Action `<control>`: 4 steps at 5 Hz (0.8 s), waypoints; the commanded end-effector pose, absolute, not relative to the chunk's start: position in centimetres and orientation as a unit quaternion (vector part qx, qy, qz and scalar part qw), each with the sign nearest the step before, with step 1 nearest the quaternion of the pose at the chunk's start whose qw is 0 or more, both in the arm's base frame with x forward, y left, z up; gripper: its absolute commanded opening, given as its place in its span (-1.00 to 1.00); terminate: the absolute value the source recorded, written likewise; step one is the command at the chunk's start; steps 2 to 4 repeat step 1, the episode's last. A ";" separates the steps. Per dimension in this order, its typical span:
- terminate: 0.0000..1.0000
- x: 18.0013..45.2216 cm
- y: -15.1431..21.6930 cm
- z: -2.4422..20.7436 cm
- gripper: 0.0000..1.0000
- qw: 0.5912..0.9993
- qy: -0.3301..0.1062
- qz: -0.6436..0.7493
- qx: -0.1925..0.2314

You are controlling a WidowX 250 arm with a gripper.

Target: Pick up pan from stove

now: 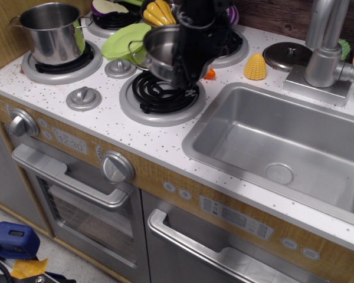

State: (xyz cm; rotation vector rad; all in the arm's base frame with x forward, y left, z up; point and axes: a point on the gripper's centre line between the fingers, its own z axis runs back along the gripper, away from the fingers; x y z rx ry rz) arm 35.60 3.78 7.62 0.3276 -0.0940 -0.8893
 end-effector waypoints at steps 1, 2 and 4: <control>1.00 36.2 4.4 11.2 -1.00 0.883 -0.085 -0.423 0.182; 1.00 36.2 4.4 11.2 -1.00 0.883 -0.085 -0.423 0.182; 1.00 36.2 4.4 11.2 -1.00 0.883 -0.085 -0.423 0.182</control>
